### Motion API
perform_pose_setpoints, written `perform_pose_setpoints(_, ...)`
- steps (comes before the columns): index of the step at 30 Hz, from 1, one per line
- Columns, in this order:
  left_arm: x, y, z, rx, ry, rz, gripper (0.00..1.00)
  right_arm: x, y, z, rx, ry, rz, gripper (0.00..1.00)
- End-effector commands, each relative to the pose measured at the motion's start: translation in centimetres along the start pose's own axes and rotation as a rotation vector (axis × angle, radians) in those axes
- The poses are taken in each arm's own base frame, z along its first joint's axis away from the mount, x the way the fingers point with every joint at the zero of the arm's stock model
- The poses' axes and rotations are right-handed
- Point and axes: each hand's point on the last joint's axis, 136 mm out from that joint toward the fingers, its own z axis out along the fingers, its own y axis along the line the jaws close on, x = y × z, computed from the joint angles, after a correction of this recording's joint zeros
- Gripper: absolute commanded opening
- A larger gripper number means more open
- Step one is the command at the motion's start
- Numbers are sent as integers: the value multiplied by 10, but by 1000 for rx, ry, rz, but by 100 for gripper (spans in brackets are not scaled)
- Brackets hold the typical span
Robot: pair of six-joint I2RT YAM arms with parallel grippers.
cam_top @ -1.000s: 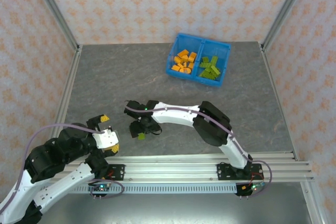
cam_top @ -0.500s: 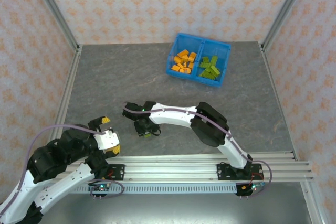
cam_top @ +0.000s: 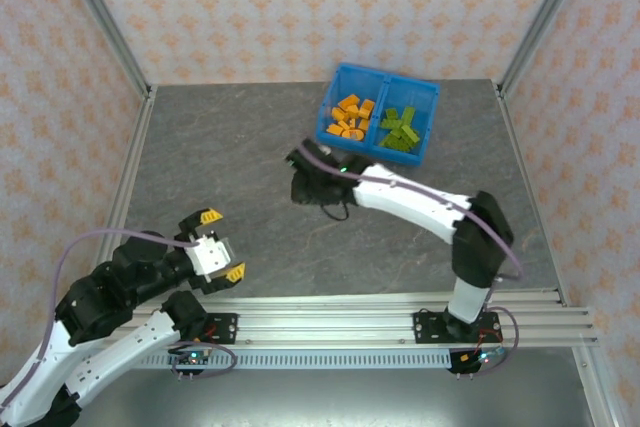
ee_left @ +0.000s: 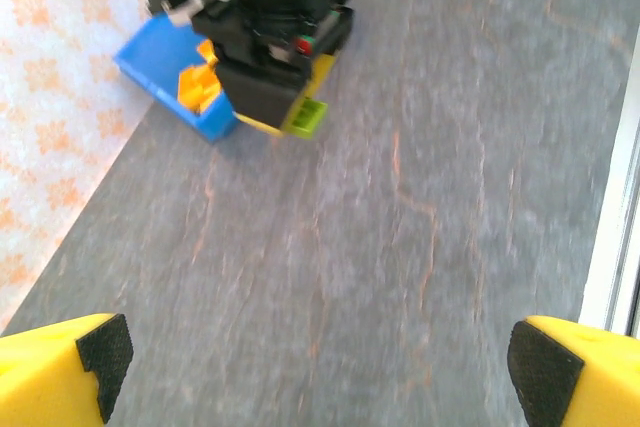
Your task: Sort the legos into containers by color
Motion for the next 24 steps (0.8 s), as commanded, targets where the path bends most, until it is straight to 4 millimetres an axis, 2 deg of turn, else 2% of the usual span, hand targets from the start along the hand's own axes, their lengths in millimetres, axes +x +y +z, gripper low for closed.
perform_pose_setpoints(1,-55,8,20,29,-205,-106,100,-36,-39,-17,49,-105,72,33)
perform_pose_setpoints(5,-105,17,37,70,-388,-180,100,-79,-89,-39,92,-187,170,33)
perform_pose_setpoints(7,-120,22,46,81,-422,-206,100,-99,-115,-48,127,-216,212,33)
perform_pose_setpoints(10,-129,31,64,69,-404,-231,100,-126,-155,-58,168,-261,278,33)
perform_pose_setpoints(13,-130,38,80,56,-358,-266,100,-154,-194,-57,216,-304,340,33)
perform_pose_setpoints(15,-129,42,89,53,-324,-299,100,-170,-211,-51,241,-315,357,33)
perform_pose_setpoints(20,-111,60,110,-30,-161,-459,100,-217,-254,-17,346,-302,378,33)
perform_pose_setpoints(24,-91,64,121,-71,-32,-563,100,-241,-279,12,395,-275,423,34)
